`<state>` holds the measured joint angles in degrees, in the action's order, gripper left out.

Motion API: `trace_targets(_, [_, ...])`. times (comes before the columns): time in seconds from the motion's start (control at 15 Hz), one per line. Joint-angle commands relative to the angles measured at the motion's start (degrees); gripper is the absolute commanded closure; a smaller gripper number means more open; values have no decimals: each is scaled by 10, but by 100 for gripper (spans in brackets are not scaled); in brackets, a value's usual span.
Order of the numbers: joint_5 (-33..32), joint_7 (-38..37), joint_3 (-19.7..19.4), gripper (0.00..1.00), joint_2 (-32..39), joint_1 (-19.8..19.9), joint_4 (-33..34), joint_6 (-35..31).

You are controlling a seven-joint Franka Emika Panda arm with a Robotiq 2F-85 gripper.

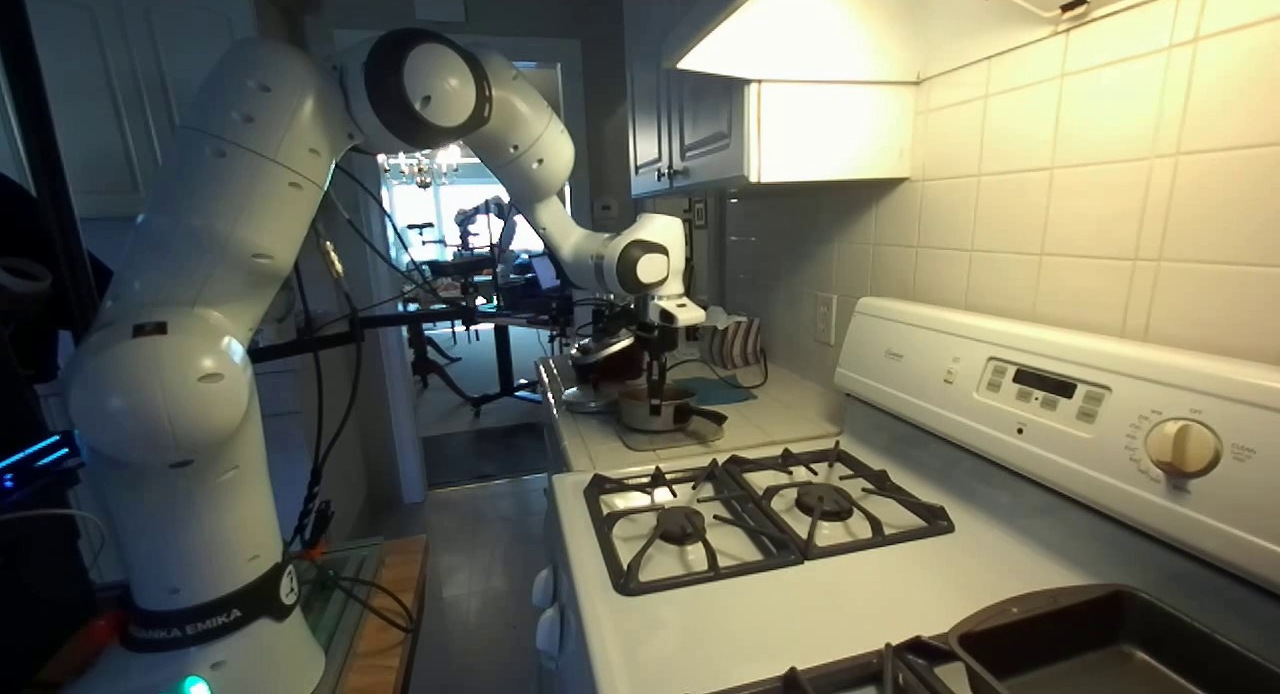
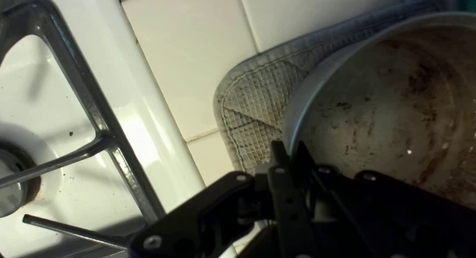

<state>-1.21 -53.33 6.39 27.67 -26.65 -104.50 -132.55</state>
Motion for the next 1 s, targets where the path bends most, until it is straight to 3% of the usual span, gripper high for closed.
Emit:
trace_targets(0.0, [14, -7, 7, 98, 7, 15, 12, 0])
trace_targets(0.93, [39, -12, 3, 98, -8, 45, -14, -36])
